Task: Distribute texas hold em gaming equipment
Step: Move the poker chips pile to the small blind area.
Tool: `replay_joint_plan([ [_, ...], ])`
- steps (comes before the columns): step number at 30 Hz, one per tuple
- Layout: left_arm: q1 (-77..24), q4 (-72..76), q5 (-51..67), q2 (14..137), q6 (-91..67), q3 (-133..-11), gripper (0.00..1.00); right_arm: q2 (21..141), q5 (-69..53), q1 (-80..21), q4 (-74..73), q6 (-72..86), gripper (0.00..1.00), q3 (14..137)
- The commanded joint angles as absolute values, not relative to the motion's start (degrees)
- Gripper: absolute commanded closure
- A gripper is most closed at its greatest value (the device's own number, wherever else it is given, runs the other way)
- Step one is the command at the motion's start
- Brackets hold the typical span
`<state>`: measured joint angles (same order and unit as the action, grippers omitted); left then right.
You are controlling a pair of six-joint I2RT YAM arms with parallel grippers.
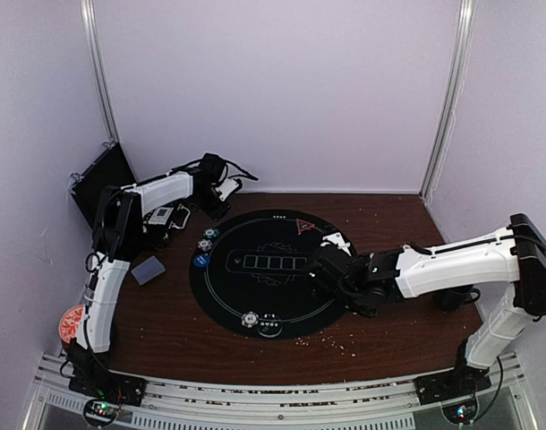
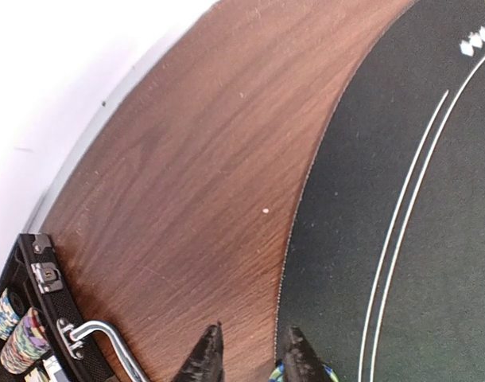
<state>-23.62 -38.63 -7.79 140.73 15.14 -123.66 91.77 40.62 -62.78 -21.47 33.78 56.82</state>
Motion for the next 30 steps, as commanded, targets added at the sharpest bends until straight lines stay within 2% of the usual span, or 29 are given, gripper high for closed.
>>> replay_joint_plan([
  [1, -23.29, -37.99, -9.05, 142.78, 16.24, -124.44, 0.76, 92.37, 42.71, -63.3, -22.49, 33.76, 0.0, 58.01],
  [10, -23.29, -39.2, -8.51, 142.18, 16.83, -121.91, 0.86, 92.46, 42.8, -63.35, -22.58, 33.81, 0.0, 58.08],
  [30, -23.28, -39.51, -6.91, 138.5, 18.57, -114.53, 0.92, 92.84, 42.98, -63.38, -22.66, 33.67, 0.0, 58.22],
])
